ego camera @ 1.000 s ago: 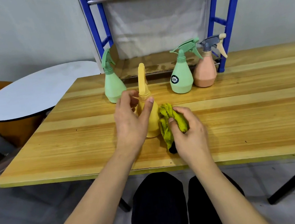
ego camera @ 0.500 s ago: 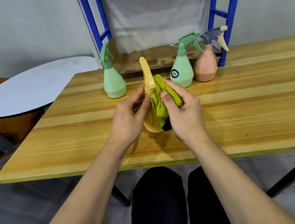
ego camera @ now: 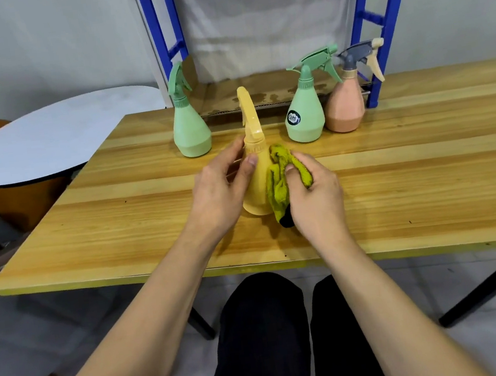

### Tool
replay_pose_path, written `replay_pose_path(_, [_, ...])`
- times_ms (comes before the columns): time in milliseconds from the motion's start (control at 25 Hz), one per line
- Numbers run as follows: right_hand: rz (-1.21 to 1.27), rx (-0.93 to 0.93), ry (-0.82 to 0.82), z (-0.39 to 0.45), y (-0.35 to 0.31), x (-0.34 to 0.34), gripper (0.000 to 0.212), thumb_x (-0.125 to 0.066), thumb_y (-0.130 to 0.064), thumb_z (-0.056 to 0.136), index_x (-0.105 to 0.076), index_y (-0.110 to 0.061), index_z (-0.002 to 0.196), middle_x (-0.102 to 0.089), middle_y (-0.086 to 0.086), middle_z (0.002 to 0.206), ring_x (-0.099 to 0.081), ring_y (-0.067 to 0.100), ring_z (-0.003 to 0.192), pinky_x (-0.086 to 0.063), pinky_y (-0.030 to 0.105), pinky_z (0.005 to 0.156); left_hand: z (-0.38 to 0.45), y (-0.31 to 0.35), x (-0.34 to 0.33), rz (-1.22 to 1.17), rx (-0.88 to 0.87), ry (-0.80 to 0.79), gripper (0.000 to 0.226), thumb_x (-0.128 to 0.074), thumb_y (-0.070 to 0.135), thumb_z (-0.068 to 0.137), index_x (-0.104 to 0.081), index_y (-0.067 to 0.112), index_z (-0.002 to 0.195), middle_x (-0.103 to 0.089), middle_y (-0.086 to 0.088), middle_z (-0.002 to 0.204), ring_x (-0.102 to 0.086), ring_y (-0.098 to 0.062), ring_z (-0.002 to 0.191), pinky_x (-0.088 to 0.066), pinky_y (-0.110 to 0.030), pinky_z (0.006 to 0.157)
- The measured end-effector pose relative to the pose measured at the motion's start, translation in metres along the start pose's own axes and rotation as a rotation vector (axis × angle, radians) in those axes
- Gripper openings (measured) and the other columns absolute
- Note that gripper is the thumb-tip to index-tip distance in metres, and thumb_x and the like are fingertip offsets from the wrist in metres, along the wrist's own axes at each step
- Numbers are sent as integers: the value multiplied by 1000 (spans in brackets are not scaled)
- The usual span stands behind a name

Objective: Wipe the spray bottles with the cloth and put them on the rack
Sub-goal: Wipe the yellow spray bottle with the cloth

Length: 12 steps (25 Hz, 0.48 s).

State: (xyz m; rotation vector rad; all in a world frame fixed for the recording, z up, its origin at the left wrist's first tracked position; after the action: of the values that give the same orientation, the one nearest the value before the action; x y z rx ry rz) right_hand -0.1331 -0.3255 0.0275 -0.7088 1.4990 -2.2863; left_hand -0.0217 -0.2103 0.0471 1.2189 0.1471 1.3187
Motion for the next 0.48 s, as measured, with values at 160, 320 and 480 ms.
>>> replay_pose_path(160, [-8,-16,-6,15,-18,5,28,-55,-20,100,-70,-22,124,-68,-11,106,-63,12,107,-47,28,99,-2,0,-4,-4,-8,9,52,-55,45,103,-51,23,151,-64,6,143,-60,-5,129,-52,-34,107])
replay_pose_path(320, [6,129,17,10,-20,-6,30,-55,-21,100,-67,-24,127,-66,-11,115,-61,10,114,-44,24,101,0,-3,-2,6,-12,14,50,-55,42,104,-52,24,150,-65,6,141,-61,-5,127,-53,-36,106])
replay_pose_path(480, [-114,-15,19,-4,14,-1,34,-52,-25,101,-64,-24,133,-66,0,123,-59,17,116,-41,22,100,-2,0,-4,-20,19,28,52,-55,42,104,-49,23,152,-63,7,142,-59,-2,127,-51,-28,107])
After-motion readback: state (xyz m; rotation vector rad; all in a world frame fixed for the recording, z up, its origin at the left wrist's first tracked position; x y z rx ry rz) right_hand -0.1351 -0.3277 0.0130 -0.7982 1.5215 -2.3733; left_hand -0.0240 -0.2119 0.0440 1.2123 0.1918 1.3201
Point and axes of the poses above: each hand's wrist, its own z-axis towards the middle knuckle, its own x-axis out of the back of the hand, y = z × x, the point moved 3 cm from there along z, towards the middle knuckle
